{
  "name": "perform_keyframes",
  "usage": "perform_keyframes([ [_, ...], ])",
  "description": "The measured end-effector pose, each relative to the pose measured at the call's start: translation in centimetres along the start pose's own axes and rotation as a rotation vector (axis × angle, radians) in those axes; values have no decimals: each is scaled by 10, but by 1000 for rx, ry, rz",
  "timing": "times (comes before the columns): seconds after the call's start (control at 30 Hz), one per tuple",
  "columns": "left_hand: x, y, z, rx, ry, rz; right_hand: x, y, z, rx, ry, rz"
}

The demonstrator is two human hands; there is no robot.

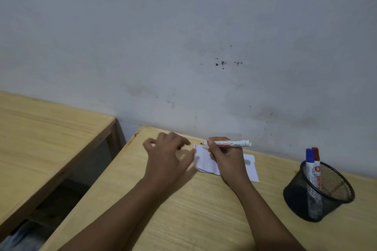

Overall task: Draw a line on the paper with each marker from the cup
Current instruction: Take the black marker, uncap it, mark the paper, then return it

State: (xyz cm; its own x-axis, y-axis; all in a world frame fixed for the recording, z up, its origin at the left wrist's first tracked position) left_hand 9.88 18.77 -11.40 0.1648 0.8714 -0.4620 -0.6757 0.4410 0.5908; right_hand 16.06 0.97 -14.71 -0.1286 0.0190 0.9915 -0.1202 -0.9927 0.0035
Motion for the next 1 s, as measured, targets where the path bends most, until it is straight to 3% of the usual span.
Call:
perform_keyframes([
  [0.17, -17, -18, -21, 320, -110, 243, 6, -2, -5, 14, 37, -87],
  [0.43, -12, -19, -27, 419, -150, 313, 12, -19, 10, 150, 148, -405],
  [0.67, -2, -21, -43, 669, -93, 245, -3, -16, 16, 140, 120, -306],
  [1.0, 6, -25, -38, 765, -98, 223, -5, -20, 18, 128, 106, -381],
])
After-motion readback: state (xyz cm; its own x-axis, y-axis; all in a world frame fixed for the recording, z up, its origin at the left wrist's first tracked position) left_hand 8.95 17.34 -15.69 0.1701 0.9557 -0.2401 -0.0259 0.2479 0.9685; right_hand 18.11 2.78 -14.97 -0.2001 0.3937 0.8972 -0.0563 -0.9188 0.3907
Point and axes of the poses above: each hand's wrist, its own z-axis towards the middle knuckle, its own y-axis out of the back of the hand, x = y × z, the point moved 5 cm from there along z, towards the middle knuckle, and after that the axes turned 9 degrees about -x, right-handed, at the moved point
